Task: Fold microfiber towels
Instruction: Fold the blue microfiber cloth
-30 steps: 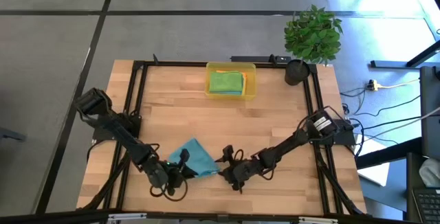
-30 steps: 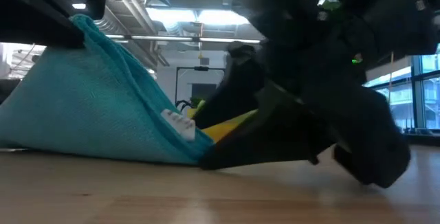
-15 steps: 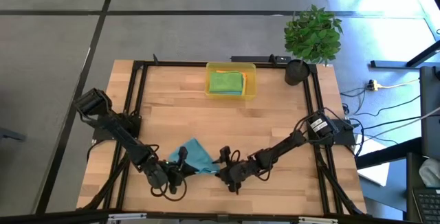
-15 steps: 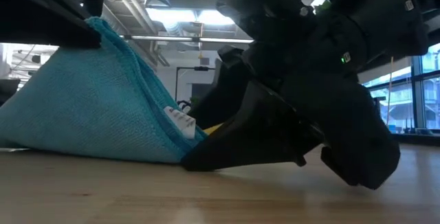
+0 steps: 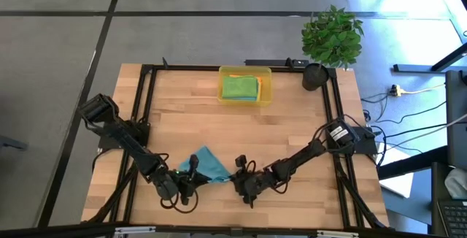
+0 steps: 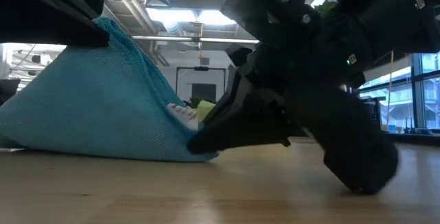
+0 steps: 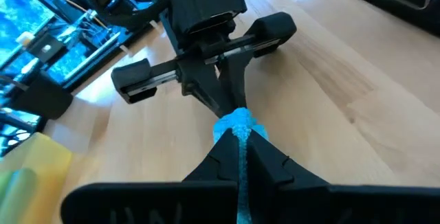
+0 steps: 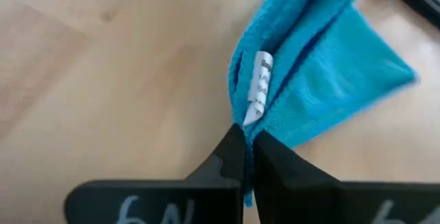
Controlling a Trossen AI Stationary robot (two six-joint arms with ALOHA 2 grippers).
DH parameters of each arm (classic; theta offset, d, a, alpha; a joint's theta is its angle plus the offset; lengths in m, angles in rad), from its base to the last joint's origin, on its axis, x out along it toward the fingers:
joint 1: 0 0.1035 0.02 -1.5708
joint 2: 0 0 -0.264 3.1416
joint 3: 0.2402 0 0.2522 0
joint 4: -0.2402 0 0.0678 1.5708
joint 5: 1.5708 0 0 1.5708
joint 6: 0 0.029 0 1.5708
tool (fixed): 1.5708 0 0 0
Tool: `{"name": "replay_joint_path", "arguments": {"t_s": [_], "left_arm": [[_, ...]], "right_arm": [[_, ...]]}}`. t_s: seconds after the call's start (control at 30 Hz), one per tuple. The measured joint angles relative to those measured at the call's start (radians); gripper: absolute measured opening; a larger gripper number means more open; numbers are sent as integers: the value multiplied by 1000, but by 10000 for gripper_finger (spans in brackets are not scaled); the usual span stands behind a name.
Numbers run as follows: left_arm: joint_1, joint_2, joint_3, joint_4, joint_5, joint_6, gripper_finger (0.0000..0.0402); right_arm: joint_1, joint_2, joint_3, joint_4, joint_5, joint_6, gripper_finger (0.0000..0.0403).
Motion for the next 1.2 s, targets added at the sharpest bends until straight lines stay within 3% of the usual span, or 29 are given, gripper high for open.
{"name": "replay_joint_path", "arguments": {"t_s": [0.3,0.43,0.67,0.9,1.0,1.2], "left_arm": [[56,-3,1,-6,-41,153,0],[151,-3,2,2,-6,223,0],[354,-3,47,31,218,306,0],[361,-4,64,-45,247,356,0],[319,-5,66,-119,245,317,0],[201,0,63,-183,272,178,0]], "right_arm": [[-18,-132,-4,-282,265,44,6],[-50,-223,-4,-444,307,87,4],[-107,-351,-4,-662,354,138,4],[-34,-399,-2,-862,345,363,4],[33,-368,0,-817,299,441,4],[120,-202,21,-499,132,430,4]]}}
